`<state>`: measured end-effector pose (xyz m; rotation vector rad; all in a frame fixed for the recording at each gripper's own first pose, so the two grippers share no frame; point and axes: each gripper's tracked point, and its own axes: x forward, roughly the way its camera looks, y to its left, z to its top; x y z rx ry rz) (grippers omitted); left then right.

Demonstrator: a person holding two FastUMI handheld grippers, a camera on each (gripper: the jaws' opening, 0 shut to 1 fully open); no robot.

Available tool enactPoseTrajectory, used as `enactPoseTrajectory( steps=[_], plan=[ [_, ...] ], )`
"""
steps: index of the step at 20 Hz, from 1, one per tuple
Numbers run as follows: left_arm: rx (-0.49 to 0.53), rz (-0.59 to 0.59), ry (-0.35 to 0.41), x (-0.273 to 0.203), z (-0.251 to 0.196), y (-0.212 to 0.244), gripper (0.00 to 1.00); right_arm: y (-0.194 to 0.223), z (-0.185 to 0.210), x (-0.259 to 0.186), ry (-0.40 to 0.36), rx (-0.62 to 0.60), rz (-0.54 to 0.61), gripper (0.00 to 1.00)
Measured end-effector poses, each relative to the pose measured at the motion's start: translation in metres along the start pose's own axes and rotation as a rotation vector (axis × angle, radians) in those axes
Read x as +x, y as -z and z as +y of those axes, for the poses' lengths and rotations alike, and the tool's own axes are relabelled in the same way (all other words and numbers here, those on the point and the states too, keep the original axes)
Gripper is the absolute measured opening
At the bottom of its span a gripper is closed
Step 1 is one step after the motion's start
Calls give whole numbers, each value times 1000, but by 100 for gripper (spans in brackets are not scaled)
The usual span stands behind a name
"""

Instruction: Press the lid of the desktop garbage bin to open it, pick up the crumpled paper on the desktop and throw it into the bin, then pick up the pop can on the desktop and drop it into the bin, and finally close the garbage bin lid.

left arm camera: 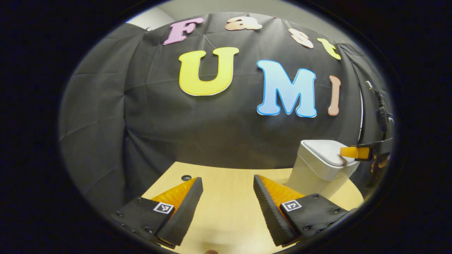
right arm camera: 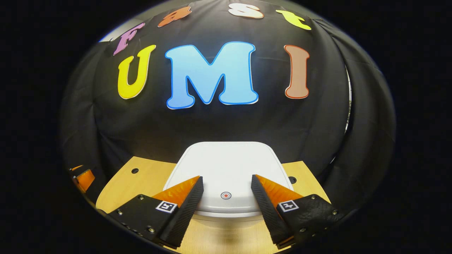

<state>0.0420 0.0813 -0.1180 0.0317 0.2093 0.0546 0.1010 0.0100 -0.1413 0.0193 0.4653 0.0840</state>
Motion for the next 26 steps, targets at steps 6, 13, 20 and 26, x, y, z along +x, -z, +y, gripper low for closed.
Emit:
enactPoseTrajectory(
  steps=[6, 13, 20, 26],
  plan=[
    [-7, 1, -2, 2, 0, 1, 95, 2, 0, 0, 5, 0, 0, 89],
    [-19, 8, -8, 1, 2, 4, 98, 5, -1, -1, 2, -18, -72, 91],
    [-24, 13, -11, -2, 1, 7, 95, 11, 0, 1, -2, -14, -142, 91],
    [-13, 4, -10, -5, -1, 4, 98, 9, -2, 3, -2, -7, -149, 92]
  ],
)
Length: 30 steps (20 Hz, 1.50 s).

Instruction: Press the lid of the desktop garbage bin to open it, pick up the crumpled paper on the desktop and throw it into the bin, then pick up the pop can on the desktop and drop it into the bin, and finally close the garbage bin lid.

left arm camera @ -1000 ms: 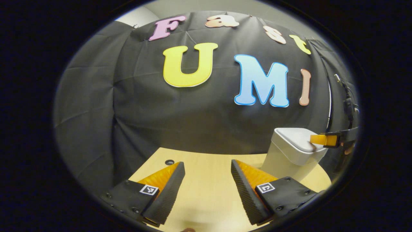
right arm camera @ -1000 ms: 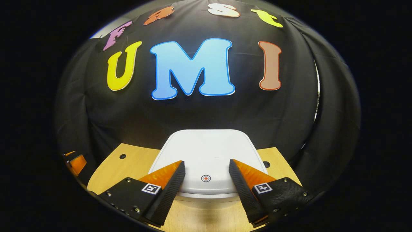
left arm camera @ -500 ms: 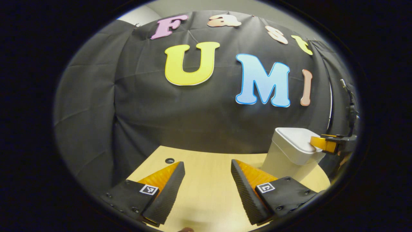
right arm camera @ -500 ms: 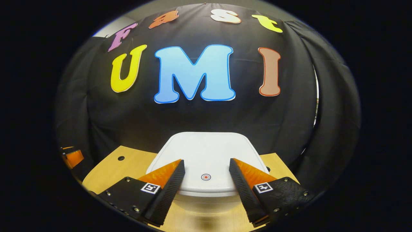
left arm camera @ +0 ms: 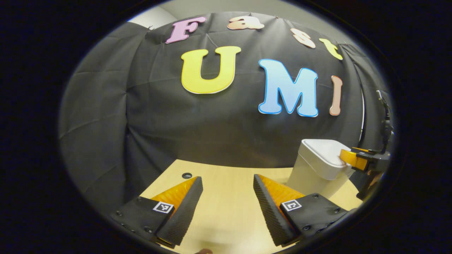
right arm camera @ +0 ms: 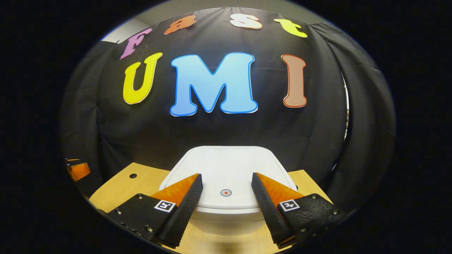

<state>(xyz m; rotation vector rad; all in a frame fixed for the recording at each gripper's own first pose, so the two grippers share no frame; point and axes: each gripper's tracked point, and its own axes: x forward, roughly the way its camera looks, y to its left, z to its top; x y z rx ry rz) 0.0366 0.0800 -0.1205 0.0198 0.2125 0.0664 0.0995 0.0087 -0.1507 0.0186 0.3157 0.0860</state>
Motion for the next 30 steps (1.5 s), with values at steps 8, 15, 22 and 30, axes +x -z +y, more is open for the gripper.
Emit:
enactPoseTrajectory(
  steps=[8, 15, 22, 30],
  plan=[
    [32, -29, 19, 0, -11, -12, 96, -4, 0, 1, 11, 11, 24, 90],
    [56, -64, 34, -3, -19, -26, 95, -2, 3, -8, 6, 7, 31, 90],
    [77, -81, 35, -16, -17, -34, 96, -12, 9, -48, -18, 32, -18, 90],
    [103, -132, 51, -46, -26, -52, 98, -38, -1, -107, 31, 37, -135, 90]
  ],
)
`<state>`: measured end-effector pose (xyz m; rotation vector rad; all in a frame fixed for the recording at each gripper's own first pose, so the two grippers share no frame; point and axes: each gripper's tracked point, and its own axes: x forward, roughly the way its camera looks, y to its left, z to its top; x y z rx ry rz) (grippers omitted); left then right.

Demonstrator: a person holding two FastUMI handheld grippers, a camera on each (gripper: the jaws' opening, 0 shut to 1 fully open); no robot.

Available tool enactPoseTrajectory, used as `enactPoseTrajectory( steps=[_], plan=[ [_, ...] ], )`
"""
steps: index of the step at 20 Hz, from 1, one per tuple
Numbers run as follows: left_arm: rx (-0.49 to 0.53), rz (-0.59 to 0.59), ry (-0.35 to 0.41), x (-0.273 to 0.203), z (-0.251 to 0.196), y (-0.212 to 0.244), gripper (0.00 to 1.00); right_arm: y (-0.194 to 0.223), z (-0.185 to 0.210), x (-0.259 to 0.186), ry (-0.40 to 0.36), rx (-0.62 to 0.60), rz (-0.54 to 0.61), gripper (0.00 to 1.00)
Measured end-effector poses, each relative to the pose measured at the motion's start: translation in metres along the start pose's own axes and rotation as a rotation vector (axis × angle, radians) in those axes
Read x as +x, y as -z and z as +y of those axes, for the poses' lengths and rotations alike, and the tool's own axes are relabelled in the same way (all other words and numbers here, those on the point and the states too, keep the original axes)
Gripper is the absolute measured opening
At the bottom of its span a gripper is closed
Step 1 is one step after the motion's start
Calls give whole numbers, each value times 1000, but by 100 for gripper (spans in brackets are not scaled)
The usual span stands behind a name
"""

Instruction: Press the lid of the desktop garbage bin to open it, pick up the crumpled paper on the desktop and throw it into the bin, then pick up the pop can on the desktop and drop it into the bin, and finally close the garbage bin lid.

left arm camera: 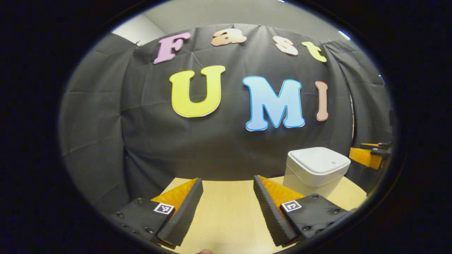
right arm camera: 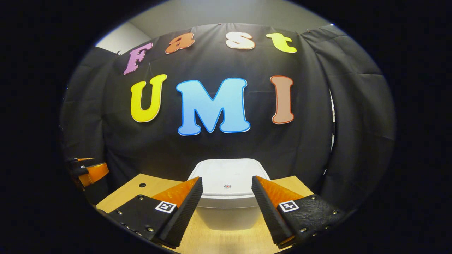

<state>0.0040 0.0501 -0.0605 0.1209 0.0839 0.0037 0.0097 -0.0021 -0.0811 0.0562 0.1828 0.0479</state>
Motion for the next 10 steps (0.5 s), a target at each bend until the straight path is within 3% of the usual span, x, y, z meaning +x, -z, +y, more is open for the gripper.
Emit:
enactPoseTrajectory(
  steps=[3, 10],
  plan=[
    [12, -22, -6, -12, 0, -9, 95, -5, -3, -12, 17, 6, -19, 90],
    [18, -42, -6, -21, 2, -14, 98, -10, -3, -20, 29, -1, -47, 90]
  ],
)
